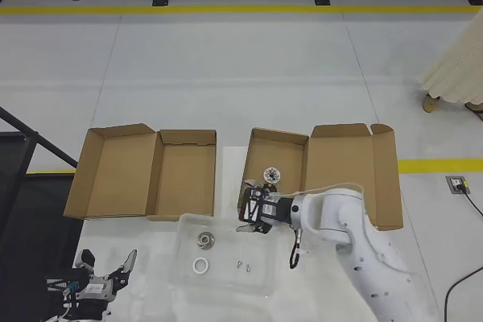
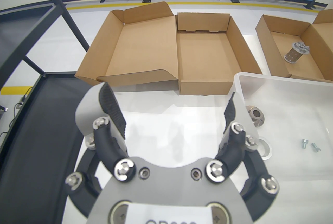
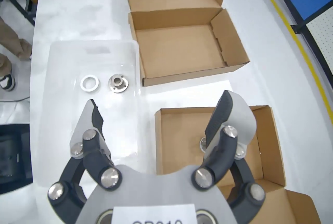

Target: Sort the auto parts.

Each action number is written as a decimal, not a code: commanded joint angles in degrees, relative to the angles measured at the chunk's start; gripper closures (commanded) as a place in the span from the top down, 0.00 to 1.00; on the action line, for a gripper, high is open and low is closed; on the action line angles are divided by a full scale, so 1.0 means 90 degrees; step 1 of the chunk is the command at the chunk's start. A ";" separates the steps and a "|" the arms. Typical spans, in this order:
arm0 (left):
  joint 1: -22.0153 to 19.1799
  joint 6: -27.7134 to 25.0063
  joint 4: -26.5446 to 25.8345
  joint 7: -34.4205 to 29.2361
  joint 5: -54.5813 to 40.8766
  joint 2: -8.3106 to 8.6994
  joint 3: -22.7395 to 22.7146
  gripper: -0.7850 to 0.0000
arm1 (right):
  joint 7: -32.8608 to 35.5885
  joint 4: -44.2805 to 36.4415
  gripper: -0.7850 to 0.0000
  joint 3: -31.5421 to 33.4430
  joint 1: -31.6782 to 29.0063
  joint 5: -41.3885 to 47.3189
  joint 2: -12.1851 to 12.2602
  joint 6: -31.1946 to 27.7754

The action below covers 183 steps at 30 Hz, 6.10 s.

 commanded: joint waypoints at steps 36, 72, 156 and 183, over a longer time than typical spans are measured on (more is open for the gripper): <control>0.0000 0.0000 0.0000 0.0000 0.0000 0.0000 0.0000 1.00 | 0.2030 0.1753 0.74 -0.2786 0.0965 -0.0027 -0.0560 0.0385; 0.0000 0.0000 0.0000 0.0000 0.0000 0.0000 0.0000 1.00 | 0.1874 0.3603 0.34 -0.3786 0.1626 0.0178 -0.1280 0.0329; 0.0000 0.0000 0.0000 0.0000 0.0000 0.0000 0.0000 1.00 | -0.4428 0.1922 0.00 0.0128 0.0288 -0.1733 0.0277 0.0244; 0.0000 0.0000 0.0000 0.0000 0.0000 0.0000 0.0000 1.00 | 0.0336 0.5604 0.00 -0.2483 0.2864 0.0074 -0.1267 0.2183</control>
